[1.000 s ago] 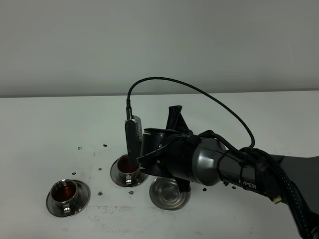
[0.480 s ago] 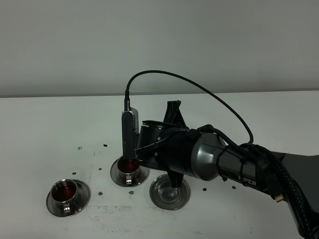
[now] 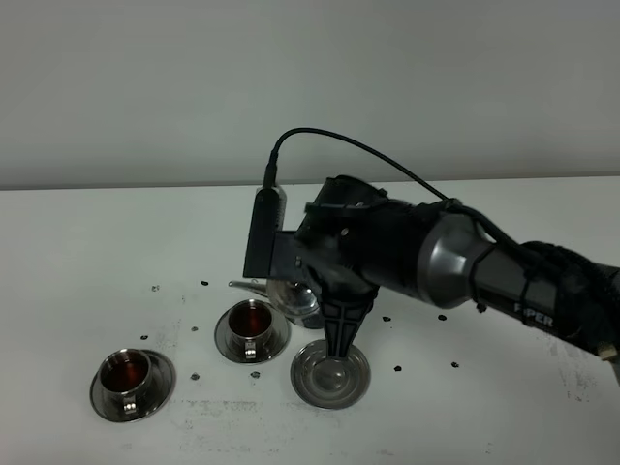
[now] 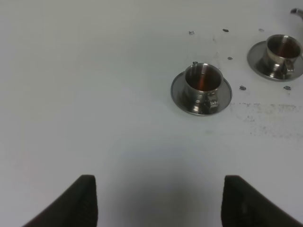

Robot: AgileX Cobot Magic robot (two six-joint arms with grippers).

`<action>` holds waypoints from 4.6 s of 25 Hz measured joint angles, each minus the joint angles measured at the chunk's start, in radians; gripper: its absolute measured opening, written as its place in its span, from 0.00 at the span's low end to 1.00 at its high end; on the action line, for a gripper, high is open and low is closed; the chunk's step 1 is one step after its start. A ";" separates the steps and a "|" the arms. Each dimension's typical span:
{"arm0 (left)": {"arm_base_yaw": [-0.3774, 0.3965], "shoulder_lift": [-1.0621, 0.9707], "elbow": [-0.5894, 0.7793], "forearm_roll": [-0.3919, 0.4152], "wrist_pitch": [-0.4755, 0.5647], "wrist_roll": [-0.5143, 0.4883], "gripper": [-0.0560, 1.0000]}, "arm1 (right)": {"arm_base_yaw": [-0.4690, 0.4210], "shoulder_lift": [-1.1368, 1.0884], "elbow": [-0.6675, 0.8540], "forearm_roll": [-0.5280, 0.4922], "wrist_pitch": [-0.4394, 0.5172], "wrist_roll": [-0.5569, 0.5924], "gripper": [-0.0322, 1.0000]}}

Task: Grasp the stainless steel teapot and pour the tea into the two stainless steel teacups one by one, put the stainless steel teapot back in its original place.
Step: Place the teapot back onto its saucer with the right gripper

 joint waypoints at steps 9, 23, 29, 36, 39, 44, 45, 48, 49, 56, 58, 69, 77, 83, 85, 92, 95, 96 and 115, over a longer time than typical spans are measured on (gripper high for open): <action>0.000 0.000 0.000 0.000 0.000 0.000 0.63 | -0.148 -0.047 -0.004 0.203 -0.105 -0.006 0.23; 0.000 0.000 0.000 0.000 0.000 0.000 0.63 | -0.202 0.026 -0.004 0.365 -0.224 -0.049 0.23; 0.000 0.000 0.000 0.000 0.000 0.001 0.63 | -0.202 0.081 -0.004 0.383 -0.265 -0.054 0.23; 0.000 0.000 0.000 0.000 0.000 0.001 0.63 | -0.202 0.136 -0.004 0.397 -0.310 -0.054 0.23; 0.000 0.000 0.000 0.000 0.000 0.001 0.63 | -0.202 0.151 -0.004 0.397 -0.324 -0.057 0.23; 0.000 0.000 0.000 0.000 0.000 0.001 0.63 | -0.205 0.159 -0.005 0.400 -0.346 -0.061 0.23; 0.000 0.000 0.000 0.000 0.000 0.001 0.63 | -0.206 0.159 -0.005 0.400 -0.346 -0.063 0.23; 0.000 0.000 0.000 0.000 0.000 0.001 0.63 | -0.208 0.159 -0.005 0.400 -0.346 -0.071 0.23; 0.000 0.000 0.000 0.000 0.000 0.001 0.63 | -0.208 0.159 -0.005 0.400 -0.346 -0.073 0.23; 0.000 0.000 0.000 0.000 0.000 0.000 0.63 | -0.209 0.127 -0.005 0.391 -0.274 -0.075 0.23; 0.000 0.000 0.000 0.000 0.000 0.000 0.63 | -0.209 0.096 -0.005 0.391 -0.242 -0.071 0.23; 0.000 0.000 0.000 0.000 0.000 0.000 0.63 | -0.209 -0.014 -0.005 0.428 -0.024 0.064 0.23; 0.000 0.000 0.000 0.000 0.000 0.000 0.63 | -0.194 -0.039 0.017 0.476 0.045 0.250 0.23; 0.000 0.000 0.000 0.000 0.000 0.000 0.63 | -0.188 -0.094 0.149 0.508 -0.056 0.288 0.23; 0.000 0.000 0.000 0.000 0.000 0.000 0.63 | -0.182 -0.096 0.170 0.508 -0.062 0.297 0.23; 0.000 0.000 0.000 0.000 0.000 0.000 0.63 | -0.145 -0.096 0.233 0.547 -0.110 0.313 0.23; 0.000 0.000 0.000 0.000 0.000 0.000 0.63 | -0.129 -0.096 0.233 0.557 -0.114 0.313 0.23; 0.000 0.000 0.000 0.000 0.000 0.000 0.63 | -0.123 -0.096 0.233 0.557 -0.117 0.313 0.23; 0.000 0.000 0.000 0.000 0.000 0.001 0.63 | -0.110 -0.096 0.316 0.563 -0.206 0.321 0.23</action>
